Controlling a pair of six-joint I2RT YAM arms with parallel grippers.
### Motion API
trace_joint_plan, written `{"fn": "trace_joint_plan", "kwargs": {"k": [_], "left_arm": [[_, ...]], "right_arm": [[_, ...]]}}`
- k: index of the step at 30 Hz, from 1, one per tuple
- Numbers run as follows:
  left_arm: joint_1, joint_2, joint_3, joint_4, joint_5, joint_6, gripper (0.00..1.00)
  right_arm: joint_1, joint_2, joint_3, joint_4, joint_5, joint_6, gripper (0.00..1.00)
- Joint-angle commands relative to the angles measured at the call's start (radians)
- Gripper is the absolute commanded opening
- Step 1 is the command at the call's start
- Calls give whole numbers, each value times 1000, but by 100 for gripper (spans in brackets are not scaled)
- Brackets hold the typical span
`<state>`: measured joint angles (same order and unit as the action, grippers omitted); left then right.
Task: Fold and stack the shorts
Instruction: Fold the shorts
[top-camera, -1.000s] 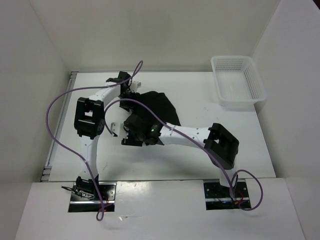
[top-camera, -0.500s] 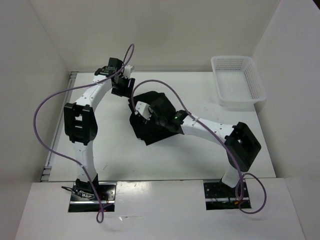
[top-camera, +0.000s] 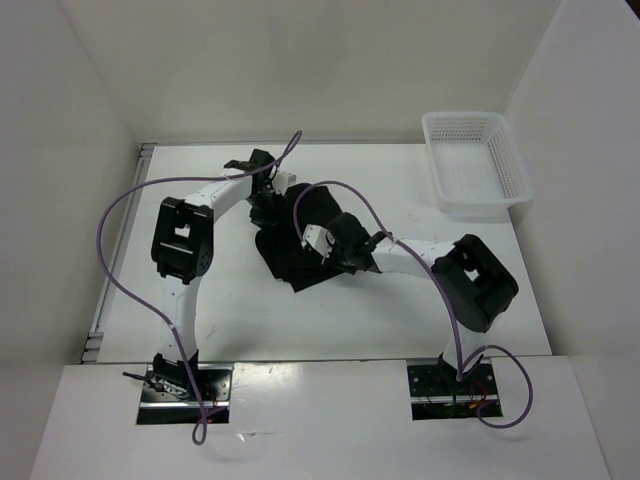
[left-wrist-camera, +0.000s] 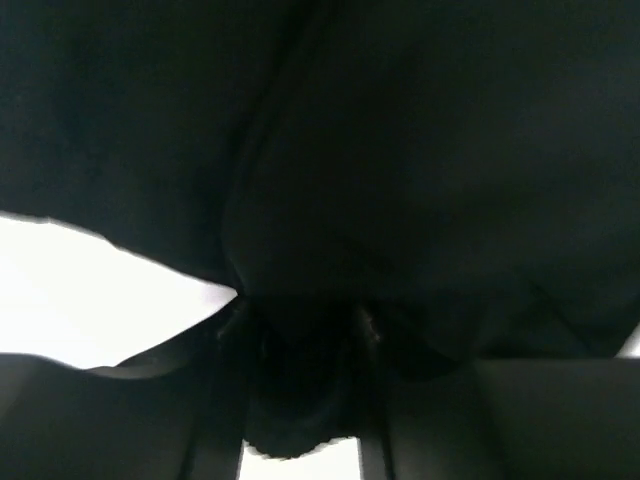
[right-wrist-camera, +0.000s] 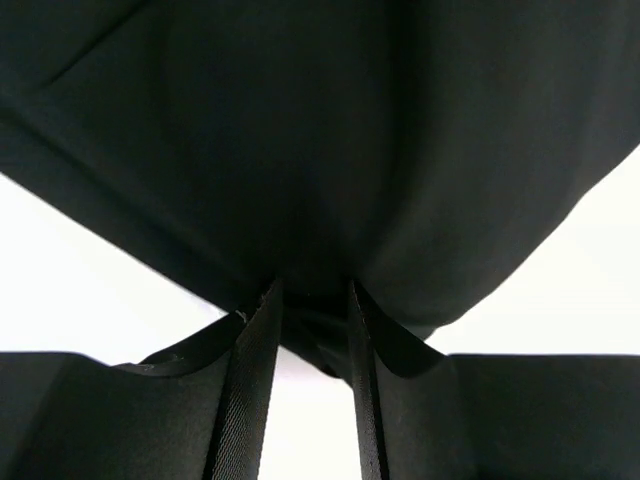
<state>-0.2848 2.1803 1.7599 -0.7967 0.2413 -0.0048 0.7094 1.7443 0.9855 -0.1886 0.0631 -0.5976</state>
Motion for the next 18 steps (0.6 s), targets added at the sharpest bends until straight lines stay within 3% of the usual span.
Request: {"fn": "trace_joint_plan", "kwargs": {"k": [1,11,18], "left_arm": [[3,28,-2,36,-78,5,42],[26,49,7,146,-204,5,56],[26,70,69,180,-201,5,63]], "right_arm": [[16,-38,-43,12,-48,-31,38],[82,-95,-64,-14,-138,80,38],[116,-104,68,-43,-253,232,38]]}}
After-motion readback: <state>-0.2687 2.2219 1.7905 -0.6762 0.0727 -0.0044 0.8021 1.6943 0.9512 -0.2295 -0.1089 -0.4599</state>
